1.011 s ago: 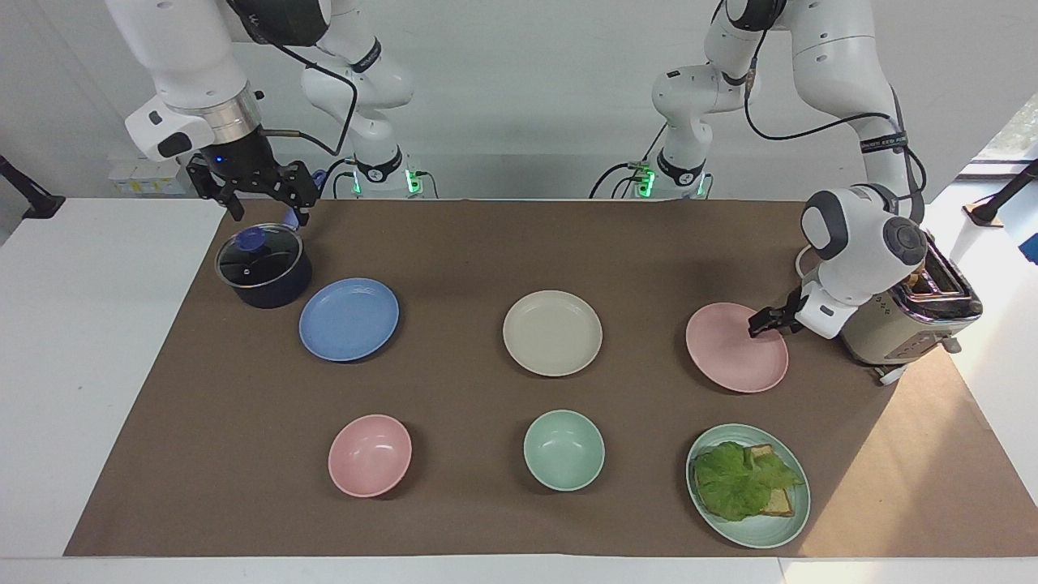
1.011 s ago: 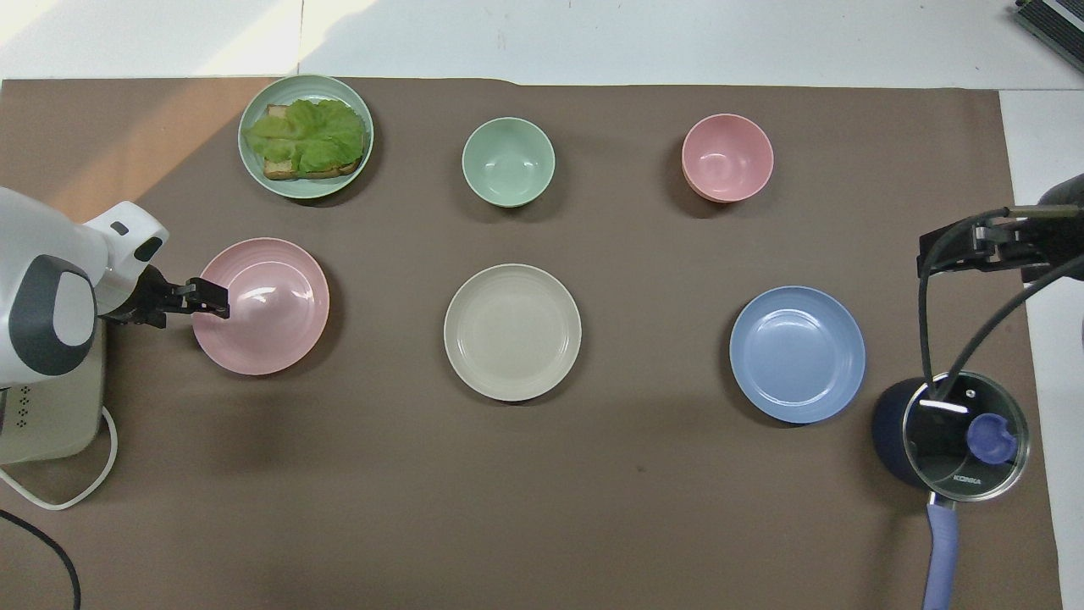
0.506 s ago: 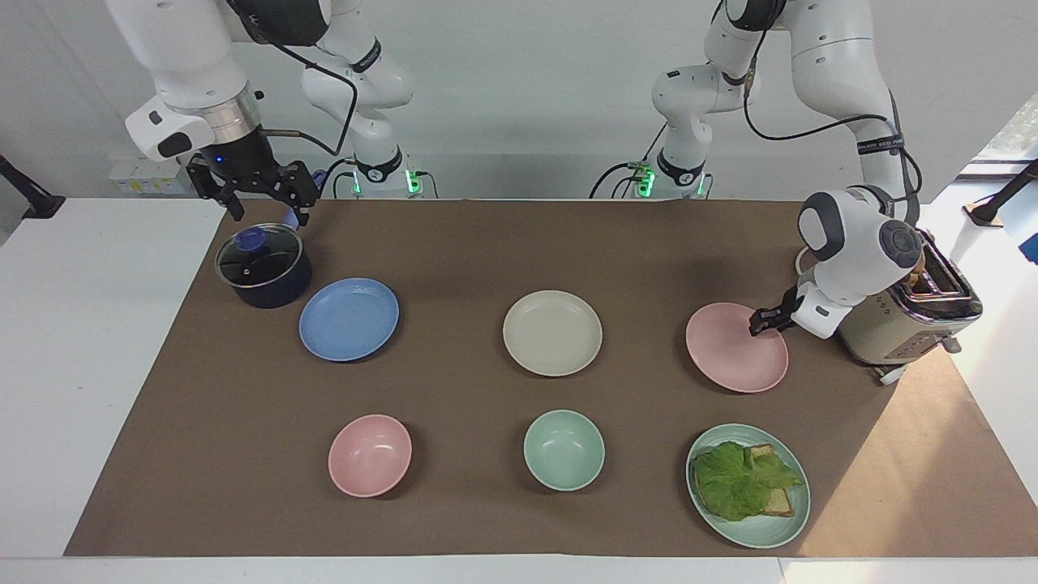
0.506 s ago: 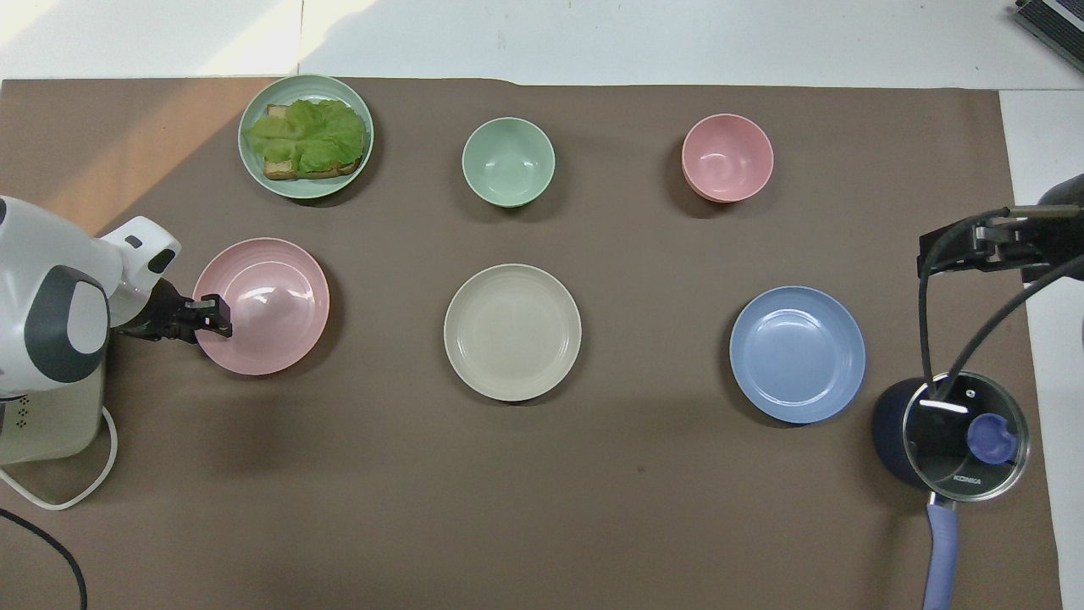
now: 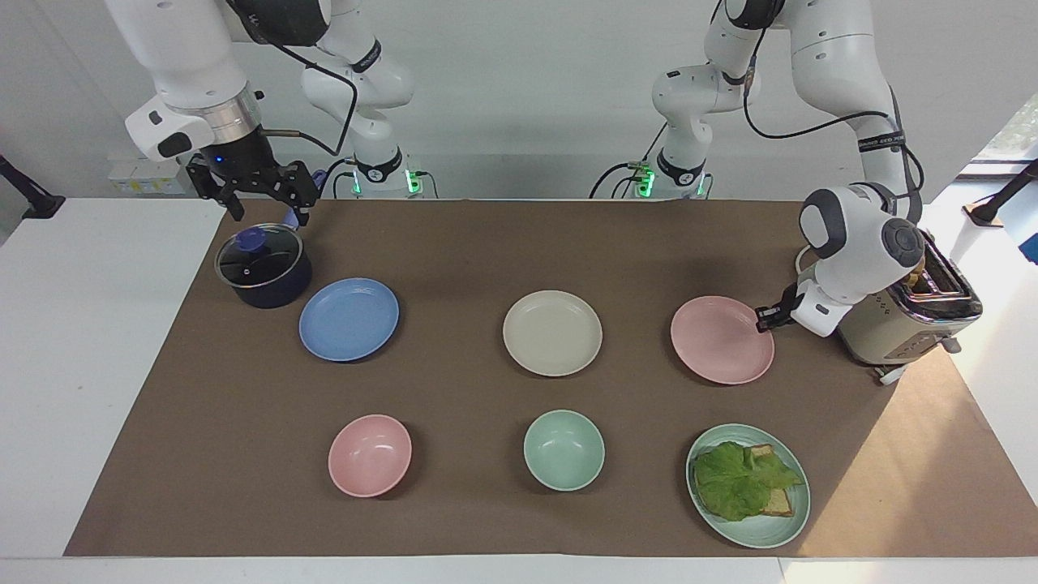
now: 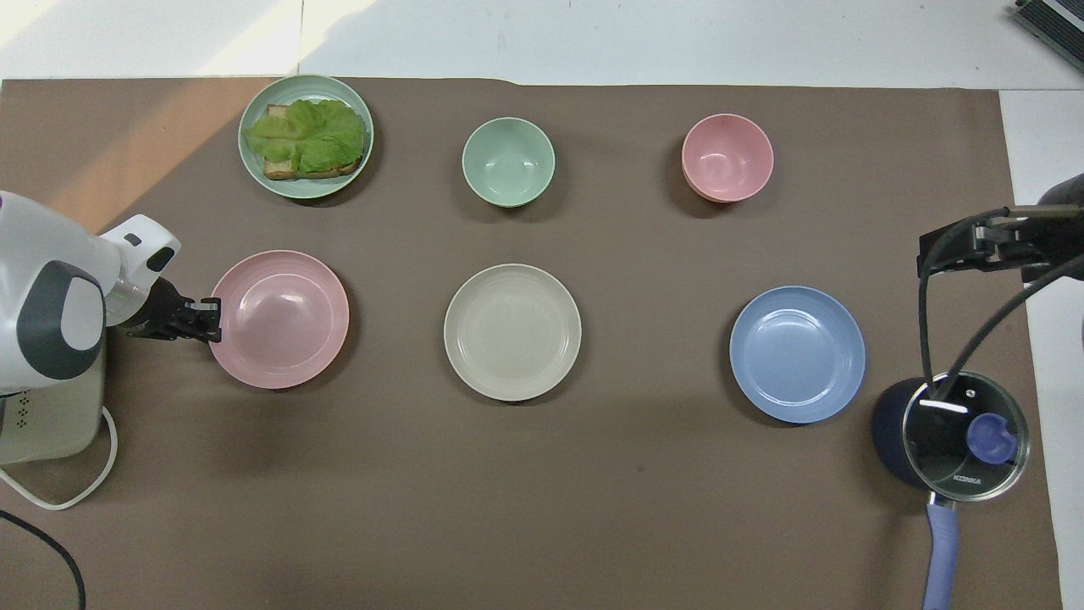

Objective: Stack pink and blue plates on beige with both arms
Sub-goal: 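Carry the pink plate with the left gripper onto the beige plate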

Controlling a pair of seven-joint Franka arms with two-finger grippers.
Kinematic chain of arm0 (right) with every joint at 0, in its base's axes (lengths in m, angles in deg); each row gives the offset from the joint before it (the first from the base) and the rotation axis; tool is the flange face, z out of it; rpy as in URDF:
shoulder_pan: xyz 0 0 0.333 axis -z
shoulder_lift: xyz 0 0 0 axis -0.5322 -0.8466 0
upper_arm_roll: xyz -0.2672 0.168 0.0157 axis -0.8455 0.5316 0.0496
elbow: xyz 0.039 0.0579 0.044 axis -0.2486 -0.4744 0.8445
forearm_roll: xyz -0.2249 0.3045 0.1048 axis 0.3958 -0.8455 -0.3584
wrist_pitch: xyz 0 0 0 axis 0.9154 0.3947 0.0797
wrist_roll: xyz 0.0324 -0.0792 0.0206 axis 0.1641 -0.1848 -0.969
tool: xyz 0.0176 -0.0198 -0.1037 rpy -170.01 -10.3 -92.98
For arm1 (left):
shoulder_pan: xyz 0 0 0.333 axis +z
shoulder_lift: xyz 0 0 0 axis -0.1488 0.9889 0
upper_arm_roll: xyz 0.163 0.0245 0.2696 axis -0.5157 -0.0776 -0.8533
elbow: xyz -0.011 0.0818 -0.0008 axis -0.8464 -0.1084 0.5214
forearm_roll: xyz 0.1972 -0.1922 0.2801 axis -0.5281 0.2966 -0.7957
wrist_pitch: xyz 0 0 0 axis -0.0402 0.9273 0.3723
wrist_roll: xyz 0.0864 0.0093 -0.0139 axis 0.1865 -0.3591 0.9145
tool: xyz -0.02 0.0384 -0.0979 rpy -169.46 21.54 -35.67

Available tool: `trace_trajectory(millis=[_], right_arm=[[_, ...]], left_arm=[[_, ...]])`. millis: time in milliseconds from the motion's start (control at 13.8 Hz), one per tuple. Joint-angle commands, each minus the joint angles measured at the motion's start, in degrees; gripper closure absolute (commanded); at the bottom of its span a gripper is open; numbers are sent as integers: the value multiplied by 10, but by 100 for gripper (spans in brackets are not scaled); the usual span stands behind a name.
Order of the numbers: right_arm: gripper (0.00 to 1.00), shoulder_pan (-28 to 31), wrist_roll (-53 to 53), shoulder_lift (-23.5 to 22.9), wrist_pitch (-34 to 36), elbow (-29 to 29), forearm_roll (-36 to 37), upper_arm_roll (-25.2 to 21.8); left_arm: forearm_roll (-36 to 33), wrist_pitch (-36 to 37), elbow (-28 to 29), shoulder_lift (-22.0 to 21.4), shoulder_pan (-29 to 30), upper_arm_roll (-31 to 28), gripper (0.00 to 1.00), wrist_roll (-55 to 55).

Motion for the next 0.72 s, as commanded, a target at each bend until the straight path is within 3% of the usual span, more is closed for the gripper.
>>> trace_trajectory(millis=[0,217,650], right_arm=[[0,0,-2,4,-4,-4,-4,-4],[0,0,-3,4,-4,-4,-4,-5],[0,4,-3,4,-4,-4,-4,-5]], left_arm=[[39,92,-53,-4,-11,0,100,9],[55,142,-91,-6,-55,3,100,91],[101,117,-90,-12,-153,31,100,225]])
